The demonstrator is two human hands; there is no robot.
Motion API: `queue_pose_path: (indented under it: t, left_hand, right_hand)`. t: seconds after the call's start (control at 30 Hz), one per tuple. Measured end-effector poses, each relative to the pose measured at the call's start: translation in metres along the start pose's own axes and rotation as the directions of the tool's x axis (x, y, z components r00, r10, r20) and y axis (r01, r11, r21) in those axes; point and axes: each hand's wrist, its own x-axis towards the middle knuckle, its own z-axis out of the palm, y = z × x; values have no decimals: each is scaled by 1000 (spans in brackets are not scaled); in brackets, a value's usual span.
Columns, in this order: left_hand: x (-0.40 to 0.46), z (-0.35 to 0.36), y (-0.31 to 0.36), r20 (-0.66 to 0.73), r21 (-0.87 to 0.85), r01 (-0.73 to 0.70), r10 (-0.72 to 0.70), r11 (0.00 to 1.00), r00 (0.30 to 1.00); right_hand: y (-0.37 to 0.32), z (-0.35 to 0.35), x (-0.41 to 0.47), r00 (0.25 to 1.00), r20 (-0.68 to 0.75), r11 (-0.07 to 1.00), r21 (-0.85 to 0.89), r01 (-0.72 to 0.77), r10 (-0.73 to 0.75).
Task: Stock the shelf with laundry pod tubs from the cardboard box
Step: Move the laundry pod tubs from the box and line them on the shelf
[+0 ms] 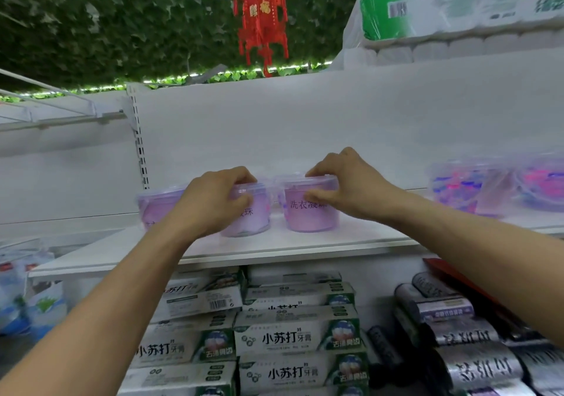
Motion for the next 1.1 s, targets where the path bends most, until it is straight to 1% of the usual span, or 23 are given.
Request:
queue_pose_path:
  t: [0.07,0.13,0.17,0.23,0.3,0.37,0.47,0.53,0.6,0.63,0.67,0.7,0.73,0.77,0.83,0.9,1.03,1.1]
  left_hand:
    - [1,0,1,37,-29,19,-18,999,999]
    - [0,2,7,49,2,25,-25,1000,998]
    - [-2,5,12,24,40,5,-6,999,1000]
    - [-6,13,27,-55,71,-87,91,994,994]
    - [-8,22,46,-82,24,-203,205,979,975]
    - [-3,30,63,-42,-7,-269,269,963,962]
    - [9,41,81,-2,4,-283,283,959,959]
    - [15,45,88,-2,-8,-239,239,971,971]
    - [18,48,92,-21,-34,-196,195,980,981]
    - [18,48,94,-32,-41,-184,183,982,983]
    - [19,48,95,-43,-47,-174,172,984,984]
    - [19,48,96,-51,-53,-163,161,985,986]
    - [19,47,97,-57,-58,-154,150,986,987]
    - [19,46,98,-64,-58,-148,144,987,988]
    - [20,46,100,-73,-49,-138,134,989,988]
    - [21,45,102,-73,-44,-115,112,992,991]
    - [19,47,100,-76,-76,-105,99,992,992]
    - [19,49,100,-85,-91,-100,92,991,992]
  right_hand:
    - [2,6,-5,1000,2,998,-67,17,-17]
    - [5,5,-12,998,60,999,-50,21,-18]
    - [7,1,-17,995,103,999,-24,21,-19]
    - [16,-11,-28,988,153,1000,-2,17,-16]
    - [34,-29,-38,992,126,999,-47,-12,18]
    - [57,-54,-46,993,82,988,-134,-70,82]
    - [94,-101,-54,973,81,962,-189,-199,217]
    - [117,-132,-60,938,133,935,-201,-291,321]
    - [133,-154,-67,883,223,902,-235,-363,413]
    - [139,-160,-71,858,271,894,-236,-380,436]
    - [144,-161,-75,848,305,899,-214,-383,434]
    - [146,-159,-78,857,314,912,-179,-369,408]
    - [147,-154,-80,881,291,927,-146,-346,374]
    - [145,-149,-80,910,238,939,-143,-313,339]
    - [139,-134,-76,955,134,945,-232,-229,264]
    - [131,-117,-69,976,82,941,-293,-169,201]
    - [122,-107,-58,988,52,922,-369,-116,145]
    - [128,-110,-56,992,67,946,-315,-82,108]
